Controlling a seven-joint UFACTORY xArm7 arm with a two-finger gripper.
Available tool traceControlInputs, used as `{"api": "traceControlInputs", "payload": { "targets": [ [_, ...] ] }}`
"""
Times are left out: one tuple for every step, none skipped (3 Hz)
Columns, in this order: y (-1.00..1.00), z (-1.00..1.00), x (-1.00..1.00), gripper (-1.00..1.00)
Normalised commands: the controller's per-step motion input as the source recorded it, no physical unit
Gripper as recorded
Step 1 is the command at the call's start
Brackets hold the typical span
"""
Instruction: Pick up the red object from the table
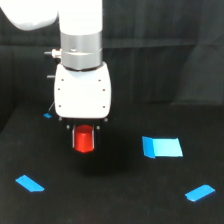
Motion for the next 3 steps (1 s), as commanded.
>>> {"api": "traceControlInputs", "payload": {
  "targets": [
    [0.16, 0.79, 0.10, -0.99],
    [0.08, 0.59, 0.03, -0.96],
    [0.00, 0.57, 0.05, -0.97]
  ]
}}
